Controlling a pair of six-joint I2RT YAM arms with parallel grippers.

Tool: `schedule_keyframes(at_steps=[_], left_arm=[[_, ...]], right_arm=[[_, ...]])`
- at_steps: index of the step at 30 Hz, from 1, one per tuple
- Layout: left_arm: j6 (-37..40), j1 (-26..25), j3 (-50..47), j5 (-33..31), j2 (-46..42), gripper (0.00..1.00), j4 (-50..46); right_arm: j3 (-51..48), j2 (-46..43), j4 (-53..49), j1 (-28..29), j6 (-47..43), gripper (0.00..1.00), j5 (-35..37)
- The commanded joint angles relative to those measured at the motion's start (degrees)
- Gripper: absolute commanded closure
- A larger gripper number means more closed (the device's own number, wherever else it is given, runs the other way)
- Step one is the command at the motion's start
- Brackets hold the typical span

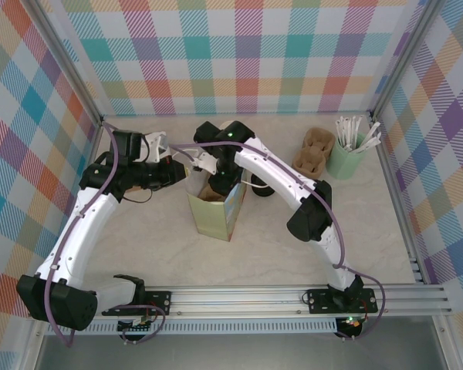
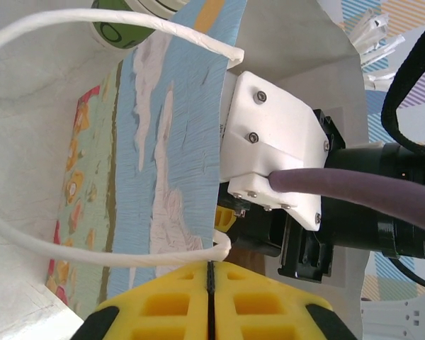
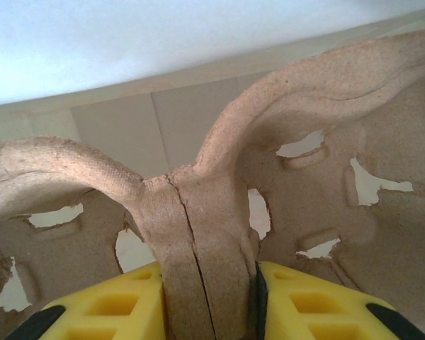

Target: Pack the takeout coffee

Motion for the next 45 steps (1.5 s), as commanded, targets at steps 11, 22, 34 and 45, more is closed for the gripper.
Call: schedule_keyframes(at_steps=[11,22,34,45], left_arm=[[0.7,-1.0,2.5,-2.9,-0.4,0.95,-1.2],[0.7,-1.1,3.3,-2.6,-0.7,0.95,-1.4],[0.5,-1.2,3.7,-2.1,-0.5,0.95,-1.3],[0.4,-1.9,2.7,-1.9,-0.5,0.94,-1.7]], right_arm=[[-1.5,2.9,-2.0,0.4,-3.7,0.65,-0.8],[-2.9,5.1,-2.0,-0.2,-3.9,0.64,-0.5],[-0.3,3.7,-1.6,-0.3,-3.8,0.49,-2.0],[3.1,0.6,-1.2,-0.2,-3.2,0.32,-2.3]])
